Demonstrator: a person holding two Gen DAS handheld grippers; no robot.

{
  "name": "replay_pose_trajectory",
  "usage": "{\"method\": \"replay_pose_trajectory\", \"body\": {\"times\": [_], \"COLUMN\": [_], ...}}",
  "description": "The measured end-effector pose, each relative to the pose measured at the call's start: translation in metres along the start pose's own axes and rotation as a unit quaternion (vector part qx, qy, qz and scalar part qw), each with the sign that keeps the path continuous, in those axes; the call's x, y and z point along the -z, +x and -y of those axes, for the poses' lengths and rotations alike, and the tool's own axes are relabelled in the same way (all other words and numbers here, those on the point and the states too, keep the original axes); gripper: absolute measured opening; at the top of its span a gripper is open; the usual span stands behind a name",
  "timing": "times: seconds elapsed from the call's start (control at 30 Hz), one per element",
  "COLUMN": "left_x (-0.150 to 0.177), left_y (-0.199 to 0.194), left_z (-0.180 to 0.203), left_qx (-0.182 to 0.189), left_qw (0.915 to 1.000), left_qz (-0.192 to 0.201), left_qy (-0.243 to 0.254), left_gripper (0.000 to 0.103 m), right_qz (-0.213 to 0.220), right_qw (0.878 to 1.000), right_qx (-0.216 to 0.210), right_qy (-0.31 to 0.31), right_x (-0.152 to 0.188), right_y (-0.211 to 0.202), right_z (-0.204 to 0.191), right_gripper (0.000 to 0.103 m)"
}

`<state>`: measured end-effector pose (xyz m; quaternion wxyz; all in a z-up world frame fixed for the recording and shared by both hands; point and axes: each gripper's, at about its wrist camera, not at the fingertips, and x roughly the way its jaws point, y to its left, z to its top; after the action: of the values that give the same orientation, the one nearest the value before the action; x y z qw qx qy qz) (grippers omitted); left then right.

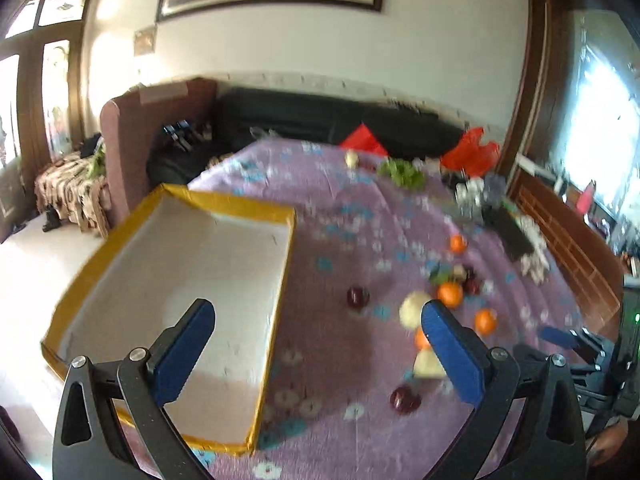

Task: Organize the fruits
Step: 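Grasp the dark red plum with the left tool while the right tool grasps another plum, then carry both plums to the yellow-rimmed tray and open both tools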

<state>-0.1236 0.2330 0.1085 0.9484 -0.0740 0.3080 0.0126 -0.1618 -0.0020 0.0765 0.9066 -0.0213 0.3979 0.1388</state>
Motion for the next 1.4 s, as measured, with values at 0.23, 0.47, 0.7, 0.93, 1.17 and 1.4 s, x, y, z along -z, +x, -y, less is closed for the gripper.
{"method": "replay_pose_trajectory", "body": {"times": [0.23,0.47,0.7,0.93,1.17,1.4], "left_x": [0.034,0.053,0.062,0.067,0.075,0.069], "left_y": [0.025,0.039,0.051,0.069,0.074,0.061], "left_z": [0.011,0.028,0.042,0.055,0.067,0.058], "left_qx": [0.079,0.123,0.138,0.144,0.138,0.131], "left_qw": [0.9926,0.9836,0.9767,0.9714,0.9687,0.9747], "left_qz": [-0.085,-0.114,-0.138,-0.160,-0.167,-0.147], "left_qy": [0.036,0.066,0.089,0.099,0.121,0.105], "left_gripper": [0.045,0.064,0.065,0.061,0.028,0.028], "right_qz": [-0.028,-0.049,-0.057,-0.060,-0.063,-0.062], "right_qw": [0.997,0.996,0.994,0.994,0.994,0.995], "right_qx": [-0.062,-0.074,-0.090,-0.090,-0.089,-0.082], "right_qy": [-0.030,-0.028,-0.008,-0.014,-0.013,-0.003], "right_x": [0.007,0.015,0.017,0.017,0.019,0.020], "right_y": [0.031,0.044,0.049,0.050,0.050,0.042], "right_z": [-0.038,-0.041,-0.032,-0.034,-0.033,-0.030], "right_gripper": [0.072,0.056,0.032,0.032,0.032,0.032]}}
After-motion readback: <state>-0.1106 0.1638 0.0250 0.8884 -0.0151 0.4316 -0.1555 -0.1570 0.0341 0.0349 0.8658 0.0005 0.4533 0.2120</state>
